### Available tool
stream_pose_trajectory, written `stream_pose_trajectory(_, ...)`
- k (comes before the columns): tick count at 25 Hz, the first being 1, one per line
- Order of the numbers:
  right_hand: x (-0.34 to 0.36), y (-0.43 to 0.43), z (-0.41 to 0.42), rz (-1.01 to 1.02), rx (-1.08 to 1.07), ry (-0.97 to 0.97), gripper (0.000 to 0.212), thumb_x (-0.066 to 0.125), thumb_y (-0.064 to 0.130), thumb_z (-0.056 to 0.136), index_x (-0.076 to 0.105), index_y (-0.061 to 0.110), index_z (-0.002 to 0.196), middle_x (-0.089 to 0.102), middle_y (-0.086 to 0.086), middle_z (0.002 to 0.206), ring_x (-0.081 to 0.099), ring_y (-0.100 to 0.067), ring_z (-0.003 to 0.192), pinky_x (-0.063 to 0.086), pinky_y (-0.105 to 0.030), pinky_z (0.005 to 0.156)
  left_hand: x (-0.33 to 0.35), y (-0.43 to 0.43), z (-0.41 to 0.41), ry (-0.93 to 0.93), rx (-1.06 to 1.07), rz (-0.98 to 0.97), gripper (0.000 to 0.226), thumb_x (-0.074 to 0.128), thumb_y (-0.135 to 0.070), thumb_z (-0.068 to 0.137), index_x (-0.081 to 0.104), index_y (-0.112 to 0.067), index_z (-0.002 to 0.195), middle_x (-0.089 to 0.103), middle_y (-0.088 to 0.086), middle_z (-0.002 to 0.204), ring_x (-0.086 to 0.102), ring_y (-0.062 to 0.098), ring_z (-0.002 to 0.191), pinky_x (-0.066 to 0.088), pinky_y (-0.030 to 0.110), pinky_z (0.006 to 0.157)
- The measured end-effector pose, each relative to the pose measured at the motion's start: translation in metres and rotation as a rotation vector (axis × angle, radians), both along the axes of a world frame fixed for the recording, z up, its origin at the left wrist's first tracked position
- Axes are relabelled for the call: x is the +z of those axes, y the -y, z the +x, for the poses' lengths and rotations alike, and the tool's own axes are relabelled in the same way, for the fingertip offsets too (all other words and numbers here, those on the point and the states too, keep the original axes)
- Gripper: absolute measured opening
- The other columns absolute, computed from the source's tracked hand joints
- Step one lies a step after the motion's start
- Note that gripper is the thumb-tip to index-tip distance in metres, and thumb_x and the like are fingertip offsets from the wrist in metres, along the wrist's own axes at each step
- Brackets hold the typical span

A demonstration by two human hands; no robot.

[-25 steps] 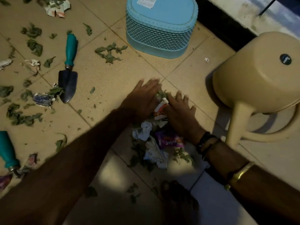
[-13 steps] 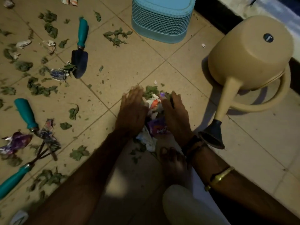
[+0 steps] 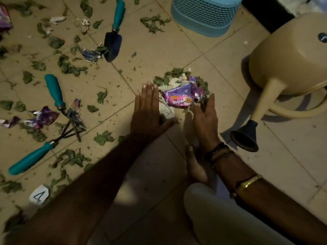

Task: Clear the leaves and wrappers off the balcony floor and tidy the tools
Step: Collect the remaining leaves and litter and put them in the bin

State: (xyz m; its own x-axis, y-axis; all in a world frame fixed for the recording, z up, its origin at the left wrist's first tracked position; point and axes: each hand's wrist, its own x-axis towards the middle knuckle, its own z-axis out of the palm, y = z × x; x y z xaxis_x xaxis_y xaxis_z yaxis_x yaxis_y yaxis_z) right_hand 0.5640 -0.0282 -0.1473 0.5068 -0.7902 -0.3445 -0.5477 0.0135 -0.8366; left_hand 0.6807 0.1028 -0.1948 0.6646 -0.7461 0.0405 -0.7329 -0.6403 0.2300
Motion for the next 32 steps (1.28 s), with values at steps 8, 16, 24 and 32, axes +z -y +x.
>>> stream_pose_trajectory(8,0.006,0.000,0.016,-0.050,0.278,0.114,0.093,0.059,0.001,0.080,0.023,0.032,0.160,0.052,0.022,0.143,0.054,0.003,0.124,0.052,-0.041,0.105,-0.014,-0.005,-0.005,0.031,0.036,0.013,0.095,0.029,-0.072,0.096,0.011,-0.003,0.159,0.008,0.020,0.166,0.006,0.034,0.155,0.016,0.055,0.120)
stream_pose_trajectory(16,0.031,0.101,0.061,0.069,0.047,-0.281,0.086,0.083,0.047,0.079,0.045,0.011,0.148,0.047,-0.012,0.152,0.049,-0.031,0.135,0.048,-0.047,0.109,-0.010,0.019,0.056,-0.170,0.294,-0.186,0.095,0.032,-0.071,0.093,0.014,-0.005,0.159,0.016,0.018,0.166,0.013,0.033,0.154,0.009,0.056,0.123)
stream_pose_trajectory(24,0.005,0.080,0.096,0.150,0.083,-0.091,0.035,0.086,0.008,0.075,0.079,0.017,0.108,0.079,-0.003,0.094,0.076,-0.024,0.085,0.064,-0.046,0.079,-0.002,0.095,0.026,-0.386,0.236,-0.724,0.052,0.045,-0.034,0.099,0.055,0.002,0.135,0.061,0.017,0.131,0.058,0.028,0.119,0.047,0.047,0.102)
stream_pose_trajectory(32,0.023,0.056,0.103,0.127,0.255,0.000,0.033,0.084,0.016,0.077,0.079,0.015,0.109,0.079,-0.002,0.095,0.076,-0.023,0.089,0.064,-0.045,0.079,0.029,0.098,0.026,-0.868,0.680,-1.164,0.032,0.072,-0.024,0.086,0.070,-0.011,0.115,0.075,0.006,0.106,0.073,0.020,0.095,0.061,0.045,0.084)
